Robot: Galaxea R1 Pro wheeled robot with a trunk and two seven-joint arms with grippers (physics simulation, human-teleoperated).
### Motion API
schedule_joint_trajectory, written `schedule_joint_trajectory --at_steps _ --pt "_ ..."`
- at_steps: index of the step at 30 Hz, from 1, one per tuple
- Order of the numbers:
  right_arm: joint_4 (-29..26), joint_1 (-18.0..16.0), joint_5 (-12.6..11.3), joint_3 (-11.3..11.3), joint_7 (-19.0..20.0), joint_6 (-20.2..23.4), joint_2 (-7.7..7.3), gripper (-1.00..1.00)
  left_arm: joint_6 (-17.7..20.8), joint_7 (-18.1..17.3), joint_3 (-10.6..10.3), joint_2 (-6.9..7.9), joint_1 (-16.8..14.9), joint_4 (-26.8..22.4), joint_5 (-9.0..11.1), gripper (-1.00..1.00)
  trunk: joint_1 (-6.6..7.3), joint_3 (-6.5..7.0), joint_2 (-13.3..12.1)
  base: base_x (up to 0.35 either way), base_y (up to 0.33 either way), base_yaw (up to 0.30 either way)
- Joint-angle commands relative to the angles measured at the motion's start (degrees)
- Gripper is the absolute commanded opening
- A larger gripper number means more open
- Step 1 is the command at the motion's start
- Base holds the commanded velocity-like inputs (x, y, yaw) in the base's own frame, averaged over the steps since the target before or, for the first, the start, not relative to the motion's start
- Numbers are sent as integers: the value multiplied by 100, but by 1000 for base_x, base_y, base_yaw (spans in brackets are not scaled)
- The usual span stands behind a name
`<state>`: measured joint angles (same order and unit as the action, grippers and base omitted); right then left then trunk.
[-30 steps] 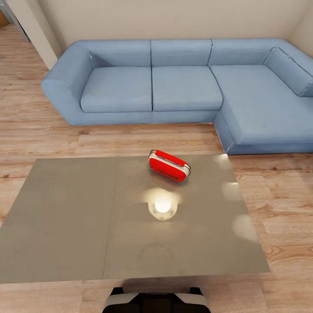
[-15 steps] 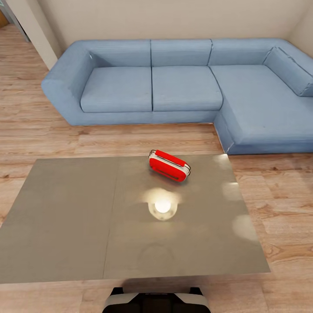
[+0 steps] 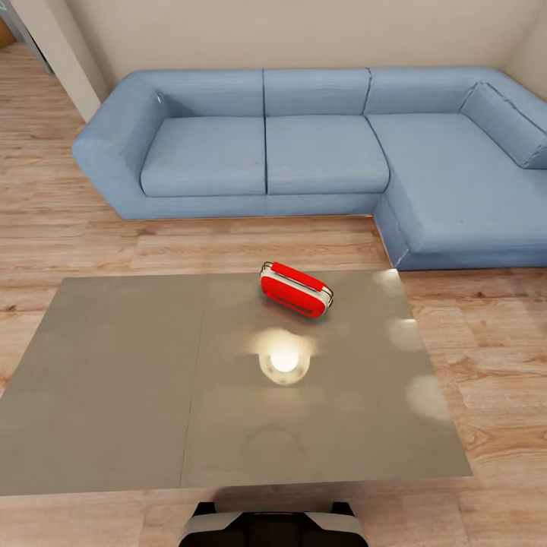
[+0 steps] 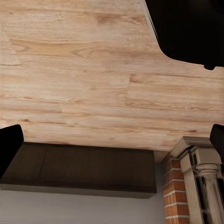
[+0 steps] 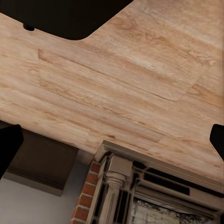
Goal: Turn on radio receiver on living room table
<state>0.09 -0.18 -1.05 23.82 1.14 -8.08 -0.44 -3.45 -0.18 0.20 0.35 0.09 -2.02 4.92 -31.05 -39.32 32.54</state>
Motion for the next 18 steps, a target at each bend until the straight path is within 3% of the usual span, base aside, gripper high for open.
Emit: schedule_joint_trajectory --at_steps 1,18 --pt "0 0 0 0 0 0 0 100 1 0 -1 0 0 0 0 100 0 0 0 0 0 0" --pt "0 0 -9 0 0 -1 8 100 -6 0 5 0 0 0 0 100 0 0 0 0 0 0"
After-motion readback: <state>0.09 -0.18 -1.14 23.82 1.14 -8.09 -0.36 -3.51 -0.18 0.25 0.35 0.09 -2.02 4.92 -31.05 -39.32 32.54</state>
